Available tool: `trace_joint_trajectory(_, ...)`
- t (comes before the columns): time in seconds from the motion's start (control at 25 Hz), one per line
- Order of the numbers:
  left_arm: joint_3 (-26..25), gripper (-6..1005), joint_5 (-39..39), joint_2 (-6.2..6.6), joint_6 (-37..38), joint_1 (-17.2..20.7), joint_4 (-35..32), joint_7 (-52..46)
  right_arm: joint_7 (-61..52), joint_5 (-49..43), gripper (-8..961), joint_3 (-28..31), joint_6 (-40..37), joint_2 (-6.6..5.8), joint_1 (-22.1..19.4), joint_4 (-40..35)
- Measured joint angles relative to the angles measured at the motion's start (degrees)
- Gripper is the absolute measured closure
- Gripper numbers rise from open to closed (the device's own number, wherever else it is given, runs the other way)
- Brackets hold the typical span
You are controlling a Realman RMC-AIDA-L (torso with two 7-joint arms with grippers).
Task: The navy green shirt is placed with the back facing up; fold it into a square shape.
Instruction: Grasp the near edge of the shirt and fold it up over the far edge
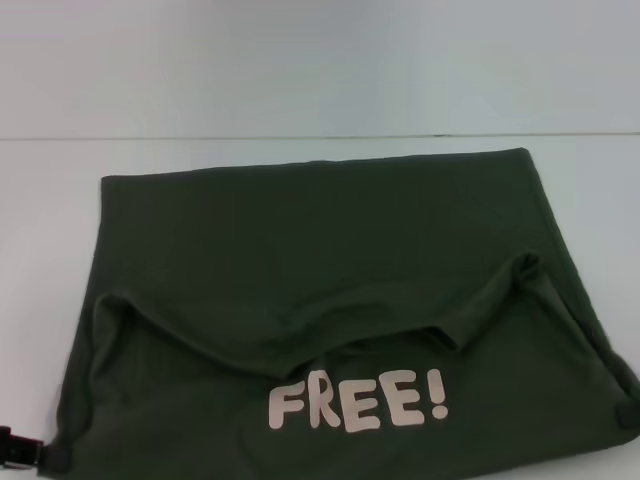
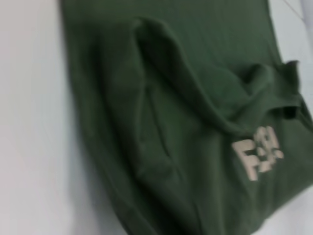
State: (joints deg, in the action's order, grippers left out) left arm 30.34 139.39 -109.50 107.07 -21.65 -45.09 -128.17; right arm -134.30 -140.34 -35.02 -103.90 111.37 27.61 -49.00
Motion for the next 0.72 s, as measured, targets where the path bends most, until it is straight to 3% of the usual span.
trace_joint_trajectory(0.12, -1.92, 990, -1.65, -0.06, 2.96, -0.67, 0.03, 2.37, 2.26, 1.55, 932, 2.00, -2.09, -0.14, 0.45, 0.46)
trace_joint_trajectory(0.24, -5.48, 990, -3.94, 0.54, 5.96, -2.71, 0.13, 2.97, 3.87, 5.50, 932, 5.66, -3.50, -1.38, 1.43, 2.14)
trace_joint_trajectory(0.36, -7.54, 989, -4.77, 1.34, 5.15, -5.85, 0.68, 1.29, 3.75, 9.79, 932, 9.21, -1.08, -2.98, 2.70, 4.42)
trace_joint_trajectory(0.48, -9.34, 989, -4.90, 2.22, 0.51, -9.88, 2.51, -1.90, 3.18, 13.69, 933, 12.23, 5.12, -3.63, 4.10, 6.63)
trace_joint_trajectory(0.64, -9.58, 989, -4.92, 2.57, -10.75, -14.90, 4.83, -7.00, 2.80, 18.35, 933, 12.86, 17.95, -2.90, 5.83, 8.74)
trace_joint_trajectory(0.72, -9.30, 988, -4.73, 2.13, -16.97, -16.83, 6.72, -7.94, 3.94, 19.30, 933, 11.88, 26.17, -1.34, 7.23, 10.08)
